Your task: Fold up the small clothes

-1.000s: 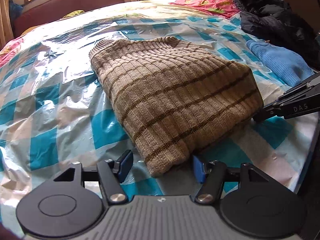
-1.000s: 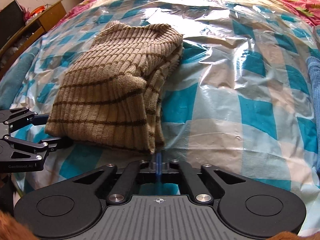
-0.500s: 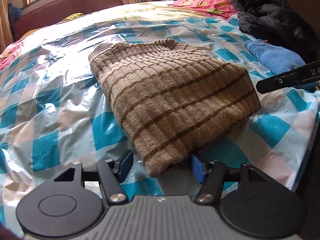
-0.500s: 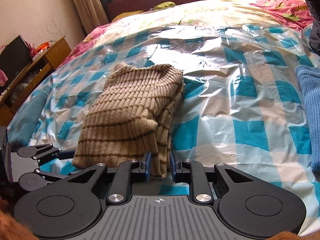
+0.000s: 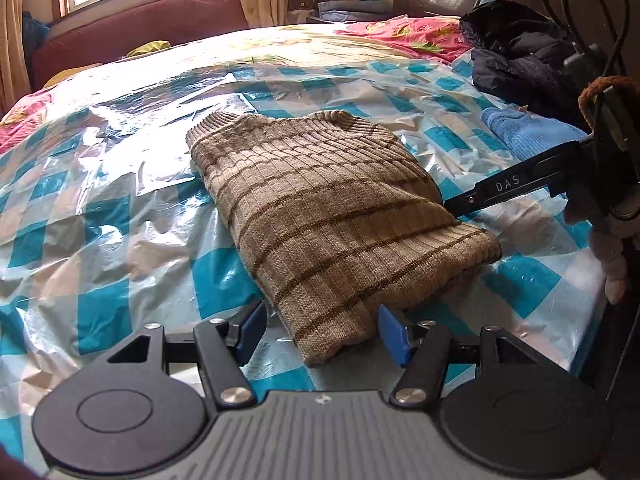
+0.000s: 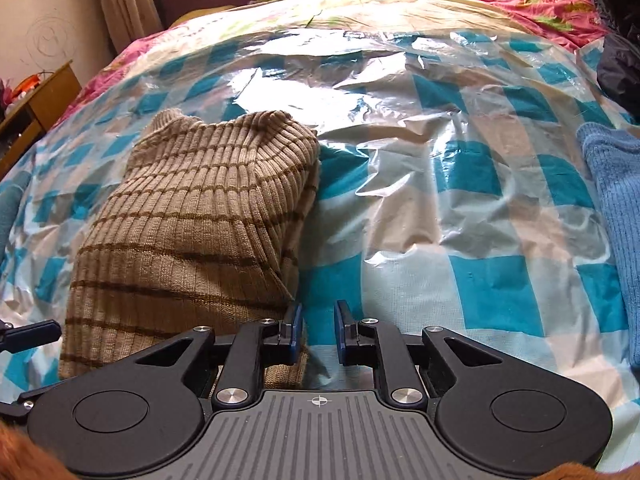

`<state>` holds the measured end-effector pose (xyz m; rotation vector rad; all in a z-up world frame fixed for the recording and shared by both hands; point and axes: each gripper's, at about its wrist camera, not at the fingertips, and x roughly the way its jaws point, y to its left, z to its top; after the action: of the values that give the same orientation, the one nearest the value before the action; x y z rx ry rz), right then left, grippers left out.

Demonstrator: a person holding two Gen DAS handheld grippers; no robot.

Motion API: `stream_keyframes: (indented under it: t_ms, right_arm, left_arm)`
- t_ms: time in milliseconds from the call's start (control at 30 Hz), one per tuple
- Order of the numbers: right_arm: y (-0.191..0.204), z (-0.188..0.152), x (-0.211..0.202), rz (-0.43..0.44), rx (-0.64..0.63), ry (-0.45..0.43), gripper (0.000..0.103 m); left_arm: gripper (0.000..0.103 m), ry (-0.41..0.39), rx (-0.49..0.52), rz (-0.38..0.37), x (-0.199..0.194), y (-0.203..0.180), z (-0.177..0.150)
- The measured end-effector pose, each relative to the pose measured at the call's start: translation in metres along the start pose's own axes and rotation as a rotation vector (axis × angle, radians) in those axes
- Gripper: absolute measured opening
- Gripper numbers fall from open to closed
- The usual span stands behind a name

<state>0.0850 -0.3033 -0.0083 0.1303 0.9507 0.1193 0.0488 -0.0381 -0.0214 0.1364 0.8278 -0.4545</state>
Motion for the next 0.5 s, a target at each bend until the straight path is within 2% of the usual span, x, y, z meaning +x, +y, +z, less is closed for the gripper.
stream_keyframes:
  t_ms: [267,367,500]
  right_arm:
    - [0.008,-0.003,-0.038,0.011,0.017,-0.086,0.019]
    - [0.02,-0.009,-0.056,0.017,-0.027,-0.132,0.02]
    - [0.027,-0.017,-0.047,-0.005,-0.057,-0.104,0.02]
  left_arm:
    - [0.065,-0.022,-0.028,-0.001,-0.007,0.002,0.002]
    - [0.065,-0.021,-0.038,0.001,-0.004,0.001,0.003]
    - [0.065,-0.019,-0.038,0.031,0.004,-0.004,0.003]
